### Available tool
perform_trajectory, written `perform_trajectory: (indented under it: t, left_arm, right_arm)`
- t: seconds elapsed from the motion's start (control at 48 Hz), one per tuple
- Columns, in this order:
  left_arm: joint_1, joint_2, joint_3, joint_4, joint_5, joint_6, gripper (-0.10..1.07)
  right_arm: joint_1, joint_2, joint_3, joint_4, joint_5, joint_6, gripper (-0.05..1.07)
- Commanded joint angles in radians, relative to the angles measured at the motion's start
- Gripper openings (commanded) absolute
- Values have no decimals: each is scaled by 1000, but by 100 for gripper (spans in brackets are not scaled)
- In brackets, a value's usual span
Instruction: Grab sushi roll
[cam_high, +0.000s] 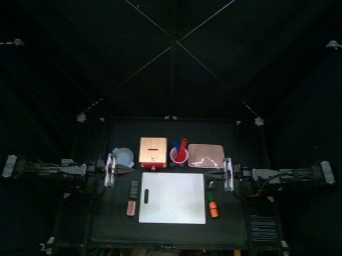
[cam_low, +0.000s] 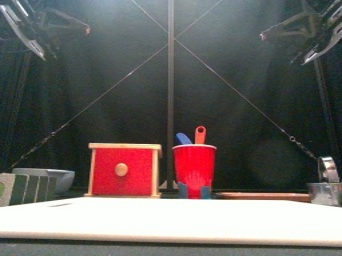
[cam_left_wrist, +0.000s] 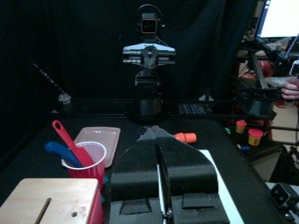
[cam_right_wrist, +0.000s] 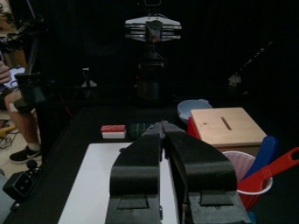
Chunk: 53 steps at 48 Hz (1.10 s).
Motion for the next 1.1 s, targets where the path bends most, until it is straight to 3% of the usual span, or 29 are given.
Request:
perform_trajectory:
  t: [0.0, 0.083, 0.333, 0.5, 0.771, 0.917, 1.083]
  left_arm:
    - [2, 51, -3, -44, -9, -2, 3]
    - [0, 78, -8, -100, -8, -2, 1]
    - [-2, 100, -11, -307, 66, -2, 6]
    - [-2, 100, -6, -479, 126, -2, 23]
    - [-3, 120, -5, -744, 207, -2, 63]
    - [-5, 189, -8, -801, 242, -2, 79]
    - [-5, 265, -23, -836, 291, -3, 86]
  right_arm:
    - [0, 15, -9, -5, -8, 0, 6]
    - [0, 21, 2, -17, -8, 9, 1]
    - [-2, 43, 6, -26, -8, 9, 1]
    - [0, 52, 11, -29, -8, 9, 1]
    - [0, 66, 34, -32, -8, 11, 1]
    - [0, 72, 40, -32, -8, 9, 1]
    - [-2, 77, 48, -32, -6, 9, 1]
